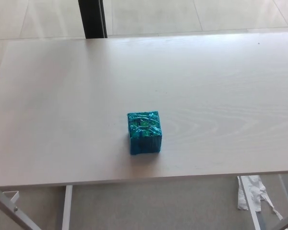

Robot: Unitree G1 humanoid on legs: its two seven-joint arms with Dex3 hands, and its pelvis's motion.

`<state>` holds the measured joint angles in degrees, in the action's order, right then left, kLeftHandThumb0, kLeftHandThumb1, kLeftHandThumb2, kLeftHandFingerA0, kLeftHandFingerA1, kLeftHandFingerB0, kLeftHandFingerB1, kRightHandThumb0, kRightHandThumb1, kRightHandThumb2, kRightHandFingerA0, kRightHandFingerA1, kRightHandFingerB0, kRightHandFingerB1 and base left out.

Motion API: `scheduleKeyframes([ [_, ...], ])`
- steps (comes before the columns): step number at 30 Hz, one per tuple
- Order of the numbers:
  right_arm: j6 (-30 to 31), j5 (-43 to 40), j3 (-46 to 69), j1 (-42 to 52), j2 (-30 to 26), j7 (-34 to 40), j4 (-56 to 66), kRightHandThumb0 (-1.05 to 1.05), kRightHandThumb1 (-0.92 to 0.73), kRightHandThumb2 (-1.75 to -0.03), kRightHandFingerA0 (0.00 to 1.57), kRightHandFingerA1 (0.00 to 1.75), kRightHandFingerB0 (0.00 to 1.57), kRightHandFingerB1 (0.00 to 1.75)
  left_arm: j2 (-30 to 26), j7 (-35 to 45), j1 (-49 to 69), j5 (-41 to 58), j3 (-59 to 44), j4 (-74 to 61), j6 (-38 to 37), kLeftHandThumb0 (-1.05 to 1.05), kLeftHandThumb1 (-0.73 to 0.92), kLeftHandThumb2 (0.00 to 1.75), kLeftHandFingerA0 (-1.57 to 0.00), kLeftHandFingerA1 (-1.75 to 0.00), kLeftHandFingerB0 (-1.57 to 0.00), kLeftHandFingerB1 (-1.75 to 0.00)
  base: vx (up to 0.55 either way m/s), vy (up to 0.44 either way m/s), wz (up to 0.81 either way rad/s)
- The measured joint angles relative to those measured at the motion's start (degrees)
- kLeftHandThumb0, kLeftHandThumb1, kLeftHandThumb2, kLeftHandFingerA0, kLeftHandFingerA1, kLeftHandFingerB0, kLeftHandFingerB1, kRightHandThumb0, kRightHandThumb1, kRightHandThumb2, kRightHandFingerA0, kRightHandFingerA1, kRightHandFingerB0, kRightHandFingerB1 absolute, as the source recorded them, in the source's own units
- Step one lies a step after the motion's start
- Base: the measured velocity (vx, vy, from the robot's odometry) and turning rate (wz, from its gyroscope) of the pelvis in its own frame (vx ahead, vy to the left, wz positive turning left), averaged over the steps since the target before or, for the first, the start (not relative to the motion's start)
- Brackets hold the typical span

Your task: The robot uses its right hand to pick up a cube kept in the middle of the desk infront of it and hands it to a person

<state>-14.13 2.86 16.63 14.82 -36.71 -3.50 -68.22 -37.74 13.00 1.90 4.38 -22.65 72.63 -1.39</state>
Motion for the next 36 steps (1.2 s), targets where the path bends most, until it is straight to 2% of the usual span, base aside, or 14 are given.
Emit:
scheduleKeyframes([
  [3,-1.82,-0.48,0.56,-0.04,-0.01,0.02,-0.81,-0.60,-0.52,-0.56,0.36,0.54,0.28,0.34,-0.11,1.25,-0.01,0.56,-0.71,0.53,0.04,-0.62,0.51,0.56,-0.47,-0.54,-0.54,-0.43,0.00,0.000,0.00],
  [5,-2.69,-0.64,0.75,-0.18,-0.01,0.15,-1.08,-0.63,-0.42,-0.79,0.35,0.60,0.25,0.46,-0.14,1.68,0.00,0.71,-0.78,0.57,0.04,-0.65,0.46,0.64,-0.52,-0.58,-0.50,-0.45,0.00,0.000,0.00],
  [6,-3.41,-0.87,1.13,-0.39,-0.01,0.23,-1.18,-0.59,-0.53,-0.56,0.35,0.55,0.28,0.35,-0.15,1.74,0.00,0.72,-0.68,0.59,0.02,-0.60,0.57,0.57,-0.54,-0.53,-0.48,-0.39,0.00,0.000,0.00],
  [10,-4.57,-2.30,3.74,-1.10,0.01,0.30,-1.23,-0.61,-0.54,-0.57,0.35,0.56,0.25,0.34,-0.15,1.78,-0.10,0.75,-0.31,0.86,0.00,-0.59,0.55,0.57,-0.50,-0.54,-0.56,-0.42,0.00,0.000,0.00],
  [12,-4.85,-3.01,4.73,-1.19,0.03,0.26,-1.17,-0.64,-0.42,-0.80,0.29,0.60,0.17,0.44,-0.15,1.91,-0.16,0.98,-0.56,0.86,0.00,-0.58,0.56,0.57,-0.49,-0.52,-0.55,-0.41,0.00,0.000,0.00],
  [13,-4.92,-3.46,5.37,-1.22,0.06,0.10,-1.15,-0.64,-0.42,-0.80,0.29,0.60,0.17,0.44,-0.15,1.93,-0.21,1.01,-0.56,0.88,0.00,-0.58,0.56,0.57,-0.49,-0.52,-0.55,-0.41,0.00,0.000,0.00],
  [14,-4.96,-3.78,5.92,-1.27,0.07,-0.07,-1.15,-0.62,-0.53,-0.57,0.33,0.55,0.27,0.34,-0.15,1.94,-0.25,1.03,-0.55,0.91,0.00,-0.56,0.55,0.57,-0.48,-0.52,-0.56,-0.42,0.00,0.000,0.00],
  [16,-5.05,-4.50,6.68,-1.33,0.09,-0.36,-1.15,-0.60,-0.53,-0.56,0.33,0.55,0.27,0.34,-0.15,2.00,-0.31,1.11,-0.57,1.01,0.00,-0.57,0.55,0.57,-0.49,-0.53,-0.55,-0.42,0.00,0.000,0.00],
  [17,-5.10,-4.76,6.86,-1.35,0.15,-0.51,-1.16,-0.62,-0.41,-0.79,0.28,0.60,0.20,0.44,-0.15,2.02,-0.42,1.17,-0.60,1.07,0.01,-0.59,0.55,0.57,-0.50,-0.52,-0.55,-0.41,0.00,0.000,0.00],
  [19,-5.16,-5.59,7.78,-1.58,0.48,-1.14,-1.16,-0.54,-0.53,-0.57,0.35,0.58,0.31,0.31,-0.15,2.03,-0.64,1.27,-0.58,1.16,0.00,-0.59,0.52,0.56,-0.49,-0.51,-0.53,-0.41,0.00,0.000,0.00],
  [25,-5.93,-9.39,13.38,-2.90,2.03,-2.60,0.75,-0.61,-0.56,-0.57,0.50,0.54,0.36,0.31,-0.15,2.03,-1.18,1.63,-1.44,1.32,0.00,-0.60,0.56,0.57,-0.51,-0.54,-0.52,-0.41,0.00,0.000,0.00],
  [33,-9.67,-12.26,17.34,-3.90,3.33,-2.59,8.23,-0.62,-0.53,-0.57,0.39,0.50,0.25,0.32,-0.13,1.99,-0.88,1.75,-1.61,1.37,-0.06,-0.63,0.54,0.57,-0.54,-0.54,-0.57,-0.40,0.00,0.000,0.00],
  [34,-10.19,-12.46,17.51,-3.93,3.41,-2.66,10.90,-0.66,-0.52,-0.57,0.39,0.50,0.28,0.32,-0.12,1.98,-0.94,1.77,-1.65,1.37,-0.06,-0.66,0.44,0.88,-0.53,-0.65,-0.47,-0.51,0.00,0.000,0.00],
  [36,-10.49,-12.92,17.79,-4.19,3.78,-3.02,14.20,-0.66,-0.52,-0.57,0.39,0.50,0.28,0.32,-0.11,1.98,-0.94,1.77,-1.69,1.39,-0.06,-0.66,0.44,0.88,-0.53,-0.65,-0.47,-0.51,0.00,0.000,0.00],
])
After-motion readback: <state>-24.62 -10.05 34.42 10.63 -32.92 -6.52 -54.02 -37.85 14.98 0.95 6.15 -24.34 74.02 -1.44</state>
